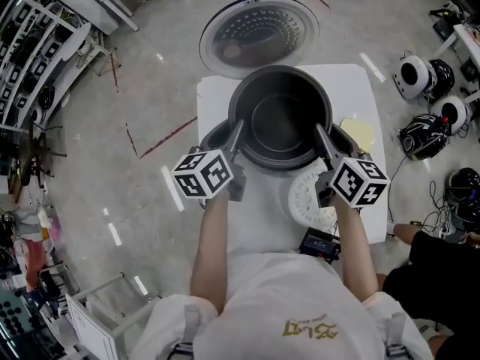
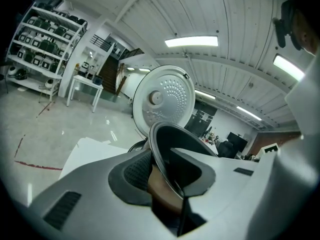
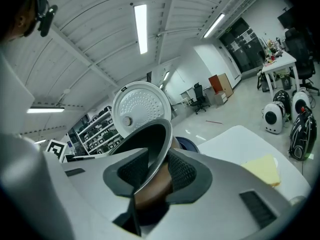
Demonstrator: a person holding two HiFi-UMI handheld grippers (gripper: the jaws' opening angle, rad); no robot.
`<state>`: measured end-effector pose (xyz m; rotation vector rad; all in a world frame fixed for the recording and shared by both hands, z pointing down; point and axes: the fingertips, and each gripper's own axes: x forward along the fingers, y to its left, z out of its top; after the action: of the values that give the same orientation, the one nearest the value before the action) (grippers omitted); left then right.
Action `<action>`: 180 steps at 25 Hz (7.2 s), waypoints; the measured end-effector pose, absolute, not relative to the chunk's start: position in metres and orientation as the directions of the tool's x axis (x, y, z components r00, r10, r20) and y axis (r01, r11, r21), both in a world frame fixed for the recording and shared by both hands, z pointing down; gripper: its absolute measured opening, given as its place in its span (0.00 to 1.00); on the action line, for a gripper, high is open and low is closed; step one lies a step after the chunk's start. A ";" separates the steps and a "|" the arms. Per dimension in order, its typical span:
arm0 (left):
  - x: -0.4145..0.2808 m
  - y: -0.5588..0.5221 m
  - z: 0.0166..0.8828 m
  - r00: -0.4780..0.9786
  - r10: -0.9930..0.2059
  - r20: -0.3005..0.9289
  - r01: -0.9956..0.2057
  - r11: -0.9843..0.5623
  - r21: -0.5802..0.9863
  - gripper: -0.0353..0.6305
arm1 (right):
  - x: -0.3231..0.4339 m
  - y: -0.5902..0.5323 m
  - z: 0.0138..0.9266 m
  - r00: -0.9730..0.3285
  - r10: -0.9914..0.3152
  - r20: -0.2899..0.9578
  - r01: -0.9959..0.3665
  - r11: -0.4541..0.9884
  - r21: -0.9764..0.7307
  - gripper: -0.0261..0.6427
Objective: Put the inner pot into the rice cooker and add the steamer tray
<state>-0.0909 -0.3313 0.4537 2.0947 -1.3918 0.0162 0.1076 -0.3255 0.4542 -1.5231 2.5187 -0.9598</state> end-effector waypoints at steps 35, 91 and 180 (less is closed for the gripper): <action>-0.083 -0.346 0.512 0.274 -0.810 0.518 -0.945 -0.326 -0.010 0.44 | 0.103 -0.336 0.503 -0.438 -0.783 0.441 -0.898 0.407 -0.169 0.35; 0.014 -0.151 0.599 0.672 -0.514 0.533 -0.736 -0.542 0.405 0.41 | 0.217 -0.085 0.603 -0.079 -0.795 0.602 -0.968 -0.083 -0.238 0.36; -0.025 -0.089 0.521 0.748 -0.589 0.307 -0.620 -0.454 0.640 0.13 | 0.169 -0.042 0.517 -0.198 -0.869 0.454 -0.898 -0.025 -0.439 0.13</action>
<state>-0.0249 -0.0886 0.5210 2.1727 -0.9034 0.0516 0.1693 -0.0416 0.5173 -2.0166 2.2235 -1.0651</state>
